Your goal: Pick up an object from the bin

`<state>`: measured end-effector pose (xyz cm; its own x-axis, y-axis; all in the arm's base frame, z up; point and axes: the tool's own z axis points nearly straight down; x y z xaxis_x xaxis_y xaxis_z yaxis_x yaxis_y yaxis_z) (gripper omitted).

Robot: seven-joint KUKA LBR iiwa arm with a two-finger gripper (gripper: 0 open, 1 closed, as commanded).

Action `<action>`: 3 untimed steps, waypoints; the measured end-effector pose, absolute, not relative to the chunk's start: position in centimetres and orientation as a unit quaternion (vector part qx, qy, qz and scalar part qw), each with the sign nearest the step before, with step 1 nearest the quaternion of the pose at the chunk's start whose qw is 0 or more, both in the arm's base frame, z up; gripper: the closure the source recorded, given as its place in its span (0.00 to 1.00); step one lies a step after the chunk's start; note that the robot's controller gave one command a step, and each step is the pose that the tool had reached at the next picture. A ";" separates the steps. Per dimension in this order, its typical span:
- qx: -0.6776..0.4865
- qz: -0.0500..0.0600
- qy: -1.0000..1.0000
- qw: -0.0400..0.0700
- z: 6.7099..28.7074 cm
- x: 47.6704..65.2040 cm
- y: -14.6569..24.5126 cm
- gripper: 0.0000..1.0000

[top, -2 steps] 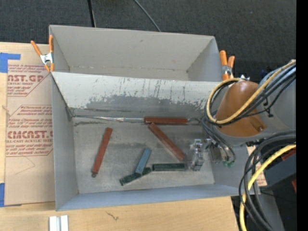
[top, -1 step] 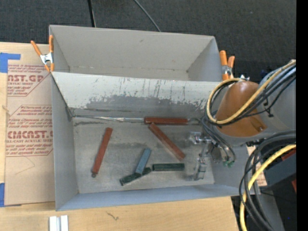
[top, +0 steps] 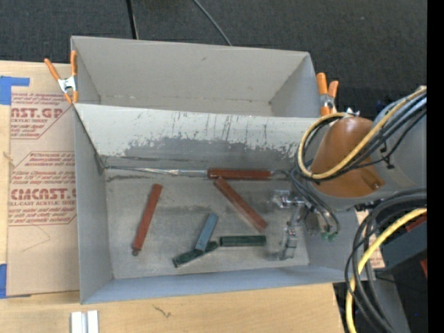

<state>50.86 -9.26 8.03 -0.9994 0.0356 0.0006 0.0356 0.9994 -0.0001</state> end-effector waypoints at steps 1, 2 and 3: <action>-0.015 0.000 -1.000 0.000 8.9 49.8 -4.8 0.00; -0.023 0.000 -1.000 0.000 9.4 49.8 -1.6 1.00; -0.023 0.000 -1.000 0.000 9.4 49.8 -1.7 0.00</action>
Offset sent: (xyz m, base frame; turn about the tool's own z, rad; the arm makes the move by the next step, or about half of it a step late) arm -0.0109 0.0751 0.0143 0.0115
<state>49.76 -1.67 9.40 -0.9989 0.0458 0.0000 0.0458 0.9989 0.0000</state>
